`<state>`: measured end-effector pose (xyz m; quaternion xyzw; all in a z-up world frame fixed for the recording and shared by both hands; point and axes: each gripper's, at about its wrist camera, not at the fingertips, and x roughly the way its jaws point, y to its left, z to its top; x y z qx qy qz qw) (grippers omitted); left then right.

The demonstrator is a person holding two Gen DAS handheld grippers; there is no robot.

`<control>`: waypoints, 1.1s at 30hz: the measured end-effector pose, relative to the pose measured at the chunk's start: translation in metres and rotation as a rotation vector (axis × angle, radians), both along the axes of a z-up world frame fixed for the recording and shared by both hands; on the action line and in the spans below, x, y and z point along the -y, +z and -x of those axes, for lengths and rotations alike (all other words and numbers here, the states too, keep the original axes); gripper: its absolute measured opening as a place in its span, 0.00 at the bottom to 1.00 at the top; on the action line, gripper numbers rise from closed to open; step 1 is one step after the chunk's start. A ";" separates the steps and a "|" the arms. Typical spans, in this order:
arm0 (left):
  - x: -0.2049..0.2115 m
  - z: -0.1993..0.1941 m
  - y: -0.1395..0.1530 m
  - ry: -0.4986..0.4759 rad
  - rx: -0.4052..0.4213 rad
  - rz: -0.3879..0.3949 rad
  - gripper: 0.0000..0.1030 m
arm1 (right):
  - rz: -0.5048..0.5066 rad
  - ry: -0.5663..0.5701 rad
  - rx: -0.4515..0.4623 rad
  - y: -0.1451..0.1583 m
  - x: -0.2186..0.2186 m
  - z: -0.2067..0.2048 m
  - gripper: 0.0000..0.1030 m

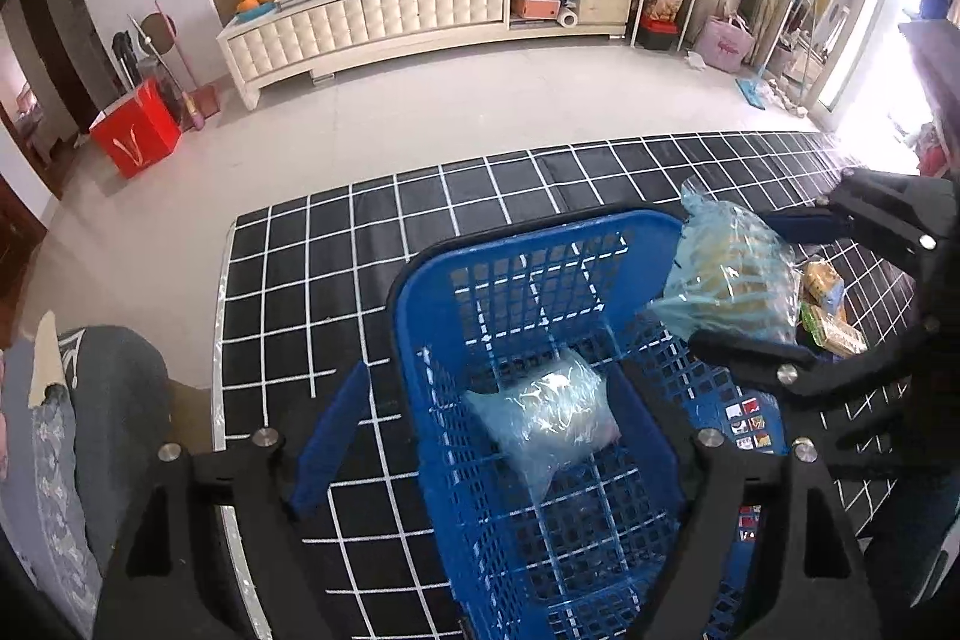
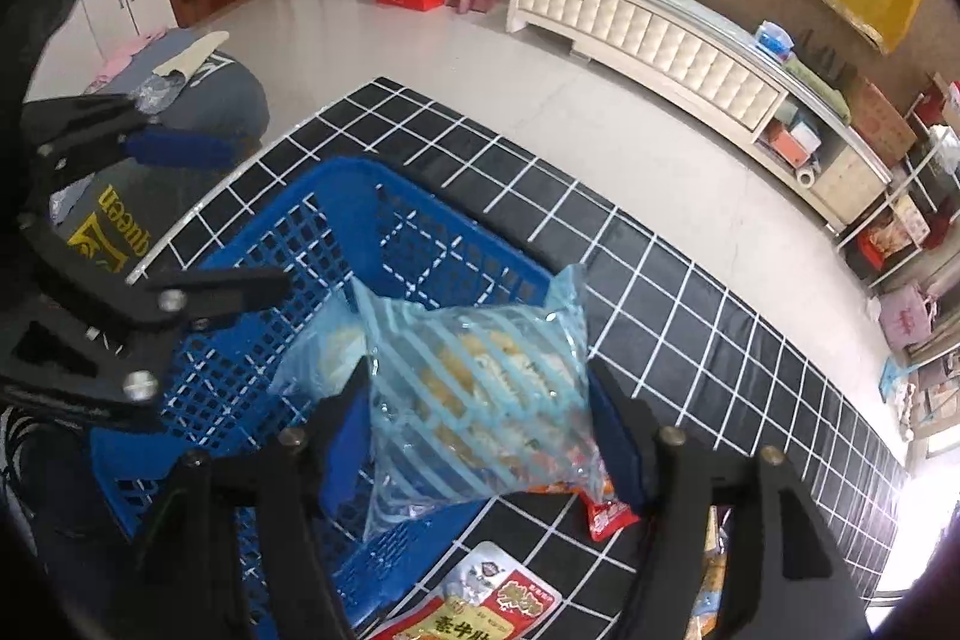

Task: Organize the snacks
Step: 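Carry both bags over the blue basket and open both grippers to drop them, then move both grippers back to the snack pile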

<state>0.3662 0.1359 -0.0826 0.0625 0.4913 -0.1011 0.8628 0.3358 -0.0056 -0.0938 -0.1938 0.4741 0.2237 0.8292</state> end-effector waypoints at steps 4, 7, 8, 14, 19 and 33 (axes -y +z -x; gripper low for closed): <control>-0.006 0.008 0.001 0.017 0.001 -0.010 0.77 | 0.001 -0.010 -0.007 -0.002 0.001 -0.002 0.88; -0.012 0.017 0.004 0.044 0.007 0.025 0.77 | -0.001 -0.022 -0.005 0.001 0.002 0.001 0.90; -0.012 0.020 0.004 0.048 0.005 0.036 0.77 | 0.003 -0.033 -0.003 0.002 0.004 0.004 0.90; -0.002 0.050 0.015 0.041 0.023 0.020 0.77 | -0.020 -0.041 0.025 0.021 0.016 0.032 0.91; 0.012 0.075 0.031 0.027 0.048 0.026 0.77 | -0.051 -0.066 0.050 0.037 0.039 0.063 0.91; 0.085 0.131 0.054 -0.066 0.103 -0.006 0.77 | -0.099 -0.183 0.112 0.068 0.120 0.132 0.91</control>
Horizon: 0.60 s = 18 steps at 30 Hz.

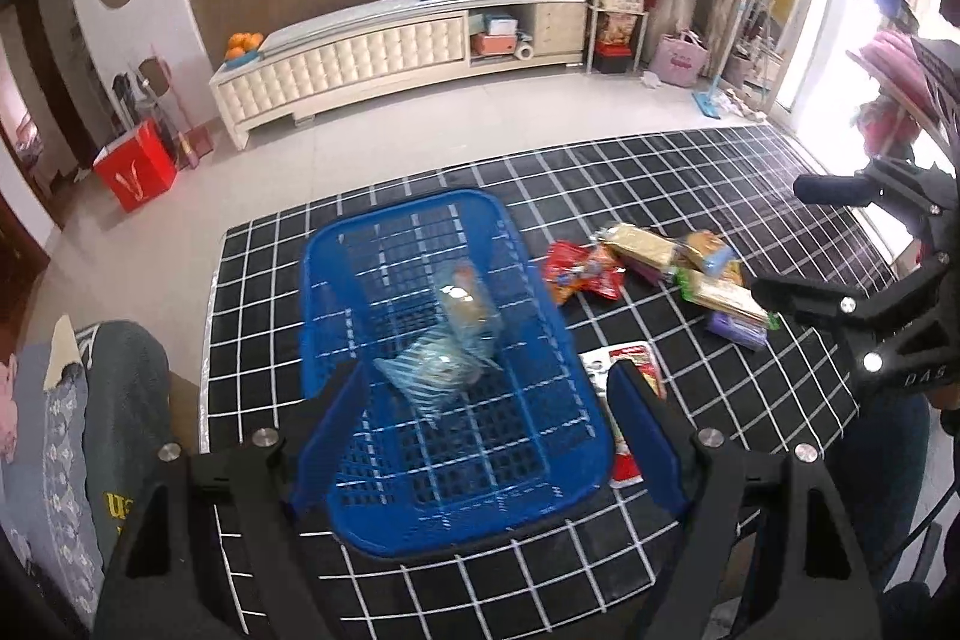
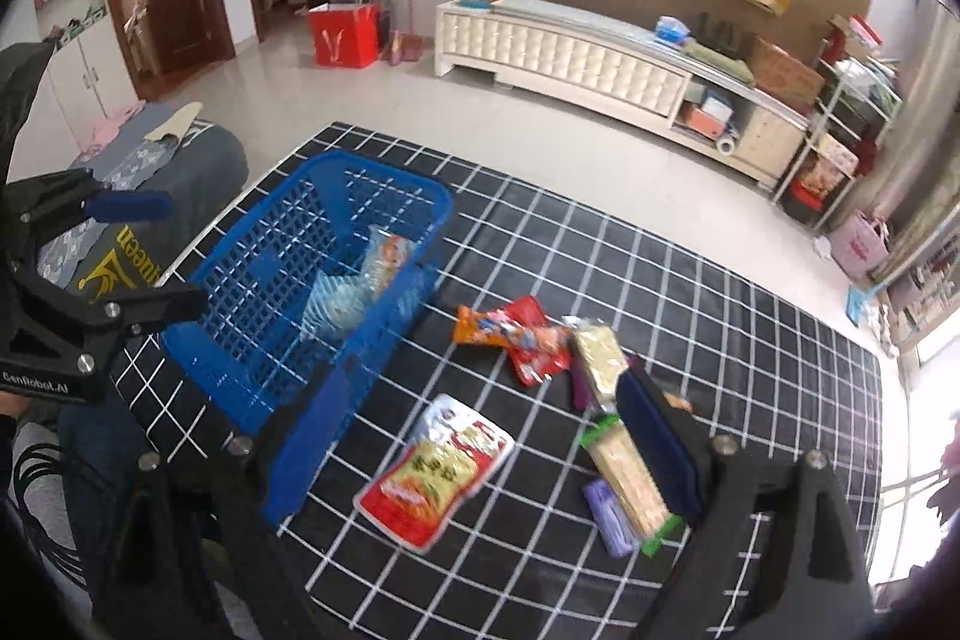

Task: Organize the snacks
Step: 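Move both grippers back to the snack pile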

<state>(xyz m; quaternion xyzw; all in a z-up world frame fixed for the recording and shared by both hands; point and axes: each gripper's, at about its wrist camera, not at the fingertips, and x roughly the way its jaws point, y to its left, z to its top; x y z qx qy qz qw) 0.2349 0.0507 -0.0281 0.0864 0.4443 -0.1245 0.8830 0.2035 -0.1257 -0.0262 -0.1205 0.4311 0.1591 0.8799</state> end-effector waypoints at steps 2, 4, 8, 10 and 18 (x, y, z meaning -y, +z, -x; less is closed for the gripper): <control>0.013 0.005 0.001 -0.024 0.008 -0.009 0.77 | -0.003 -0.019 0.006 0.001 0.012 0.008 0.91; 0.025 0.010 0.002 -0.044 0.014 -0.013 0.77 | -0.007 -0.033 0.006 0.000 0.023 0.015 0.91; 0.054 0.014 0.000 -0.084 0.016 -0.010 0.77 | -0.010 -0.065 0.006 -0.004 0.047 0.027 0.91; 0.068 0.016 -0.002 -0.099 0.011 -0.004 0.77 | -0.011 -0.083 0.000 -0.008 0.061 0.031 0.91; 0.128 0.017 -0.035 -0.173 -0.032 -0.006 0.77 | -0.035 -0.157 -0.051 -0.038 0.117 0.039 0.91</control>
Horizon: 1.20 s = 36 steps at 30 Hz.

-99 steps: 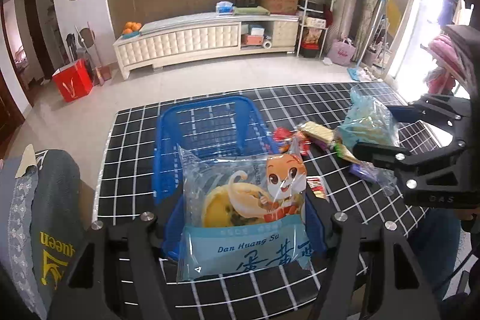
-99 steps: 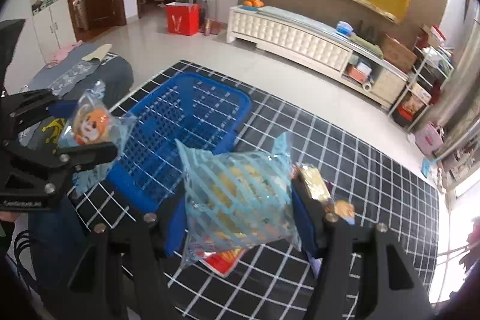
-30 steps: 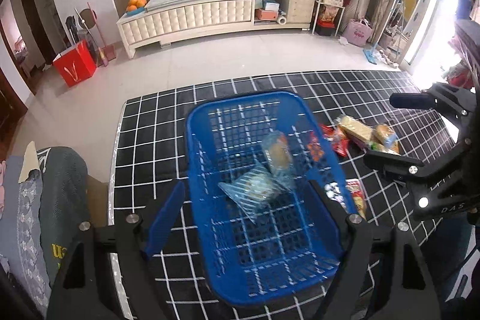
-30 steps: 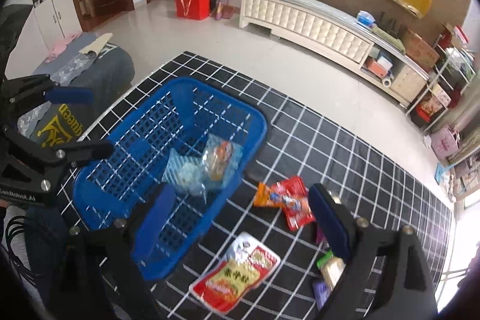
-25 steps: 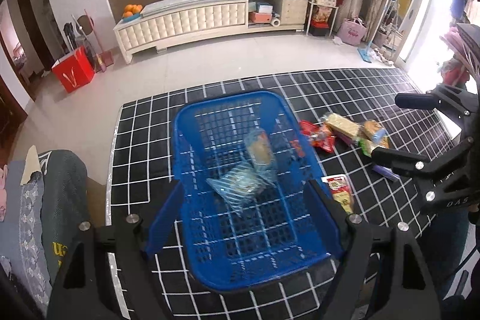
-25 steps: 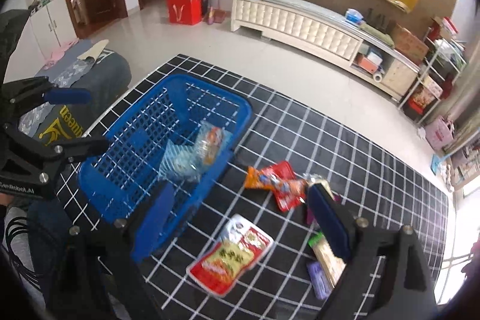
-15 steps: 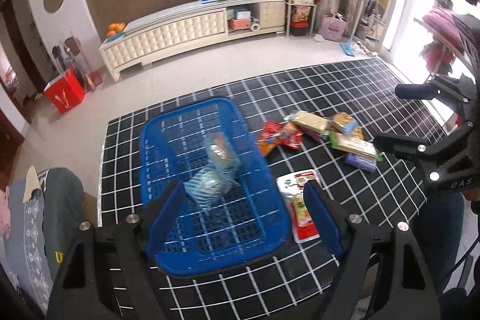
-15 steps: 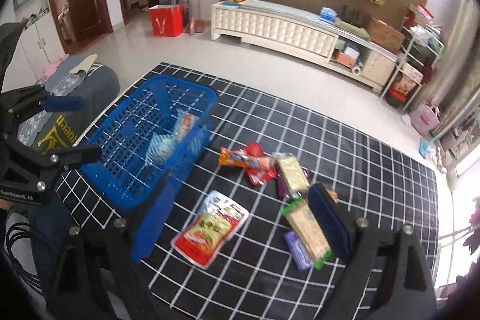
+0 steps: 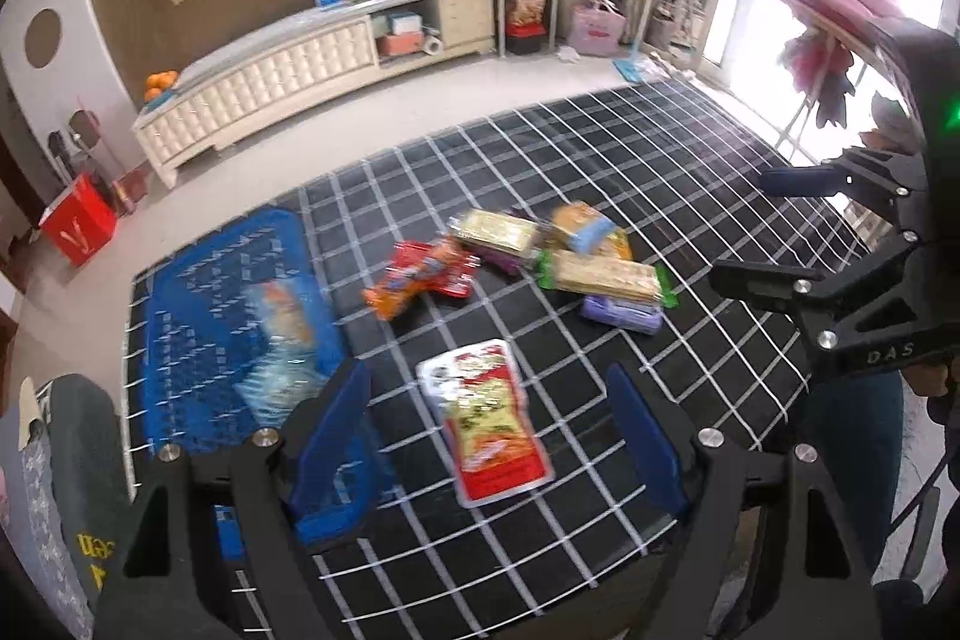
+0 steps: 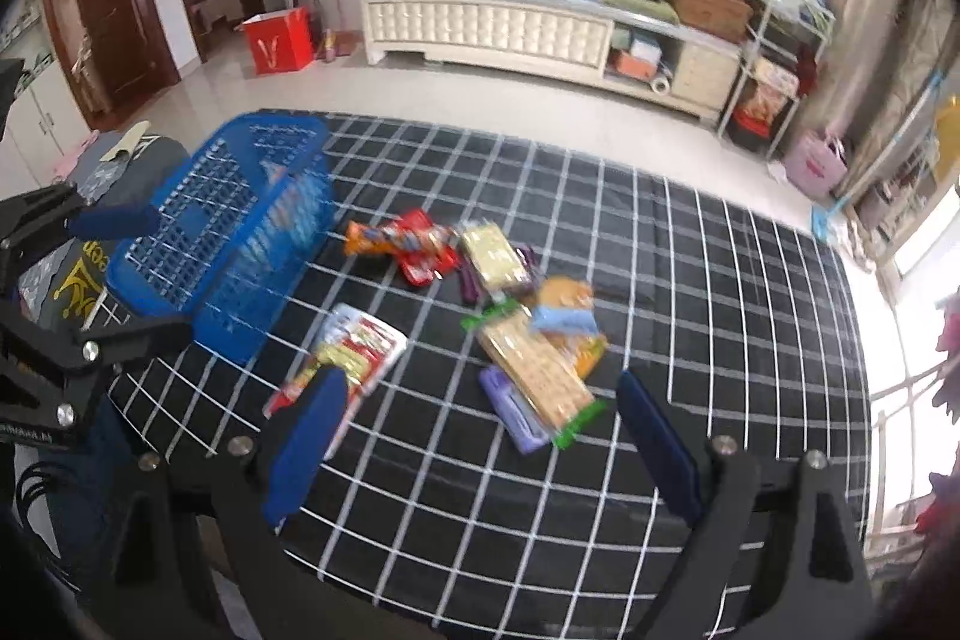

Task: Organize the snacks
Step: 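Move both grippers back to the snack pile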

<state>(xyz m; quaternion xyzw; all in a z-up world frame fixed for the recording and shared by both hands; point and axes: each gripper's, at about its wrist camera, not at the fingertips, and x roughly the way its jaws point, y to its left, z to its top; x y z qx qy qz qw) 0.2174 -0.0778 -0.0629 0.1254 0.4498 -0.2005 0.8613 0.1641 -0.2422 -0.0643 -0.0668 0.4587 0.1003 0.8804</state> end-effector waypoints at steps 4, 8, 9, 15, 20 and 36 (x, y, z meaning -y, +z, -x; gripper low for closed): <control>0.029 0.002 -0.023 -0.035 -0.027 -0.022 0.77 | -0.043 -0.043 -0.046 -0.022 0.022 0.001 0.91; 0.047 0.003 -0.047 -0.045 -0.039 -0.041 0.77 | -0.009 -0.066 -0.061 -0.044 0.033 0.007 0.91; 0.051 0.002 -0.054 -0.042 -0.052 -0.046 0.77 | -0.011 -0.065 -0.068 -0.049 0.036 0.008 0.91; 0.060 -0.009 -0.093 0.017 -0.112 -0.112 0.77 | -0.042 -0.072 -0.129 -0.082 0.049 0.010 0.91; 0.054 -0.022 -0.122 0.088 -0.177 -0.128 0.77 | -0.013 -0.030 -0.139 -0.100 0.045 0.009 0.91; 0.023 -0.064 -0.185 0.198 -0.313 -0.177 0.77 | -0.067 0.004 -0.196 -0.130 0.050 -0.012 0.91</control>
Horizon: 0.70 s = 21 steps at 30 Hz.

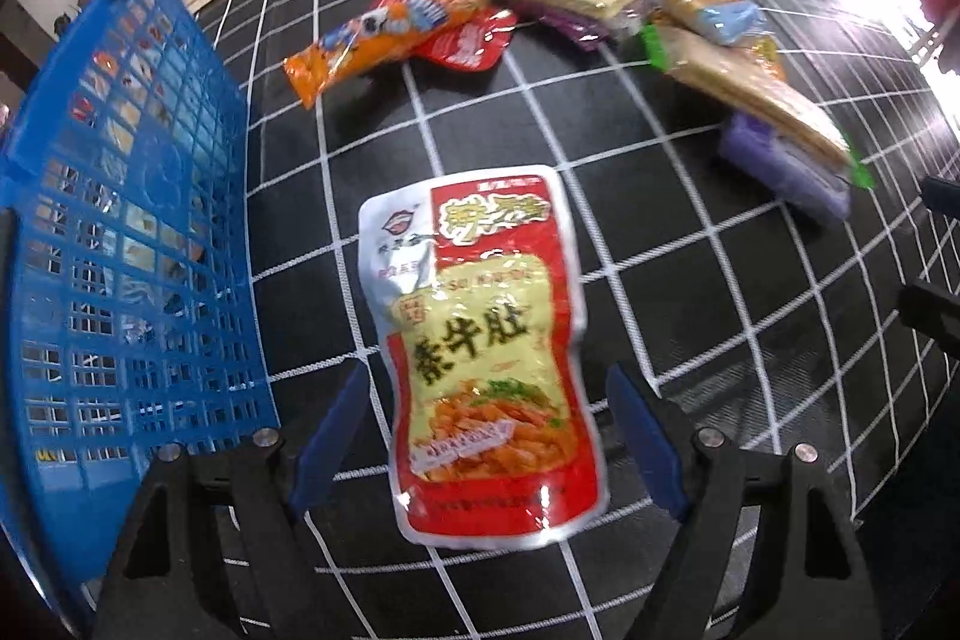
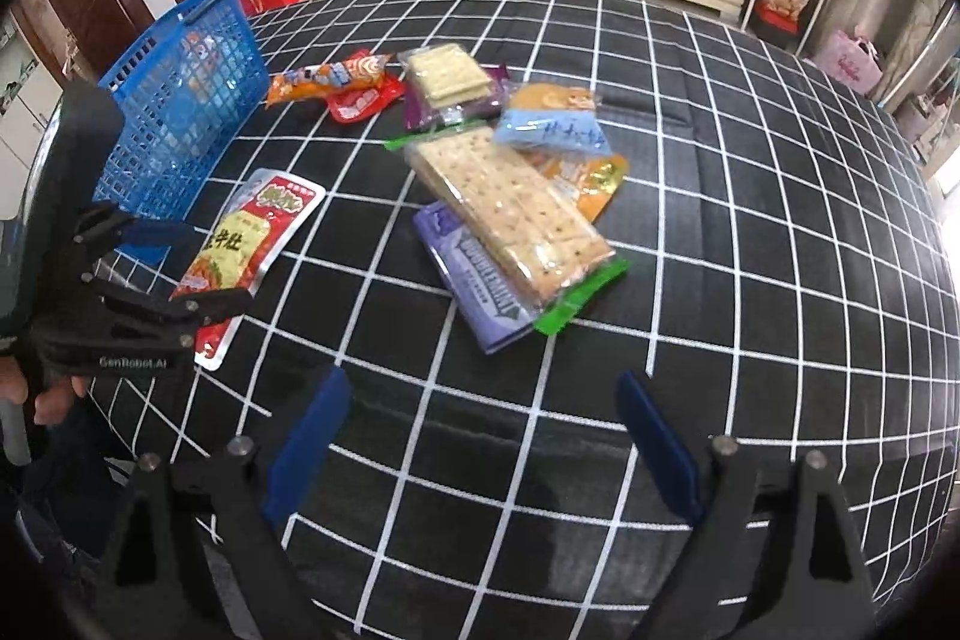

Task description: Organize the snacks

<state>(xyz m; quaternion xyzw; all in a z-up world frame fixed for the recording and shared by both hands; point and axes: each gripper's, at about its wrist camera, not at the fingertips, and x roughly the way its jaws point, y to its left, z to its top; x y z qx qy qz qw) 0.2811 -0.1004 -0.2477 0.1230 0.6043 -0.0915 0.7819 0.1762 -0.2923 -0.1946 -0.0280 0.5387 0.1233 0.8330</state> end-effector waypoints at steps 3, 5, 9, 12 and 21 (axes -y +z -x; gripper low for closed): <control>-0.004 -0.007 -0.008 0.022 -0.021 0.014 0.77 | -0.001 -0.006 -0.013 -0.002 0.001 -0.003 0.91; -0.005 -0.010 -0.011 0.030 -0.031 0.034 0.77 | -0.004 -0.012 -0.017 -0.002 0.002 -0.006 0.91; -0.009 -0.009 -0.014 0.047 -0.029 0.081 0.77 | 0.005 -0.017 -0.020 -0.002 0.005 -0.010 0.91; -0.011 -0.007 -0.014 0.049 -0.016 0.083 0.73 | 0.024 -0.008 -0.028 -0.004 0.006 -0.016 0.91; -0.015 0.006 -0.002 0.054 0.028 0.146 0.35 | 0.021 0.035 -0.060 -0.006 0.002 -0.049 0.91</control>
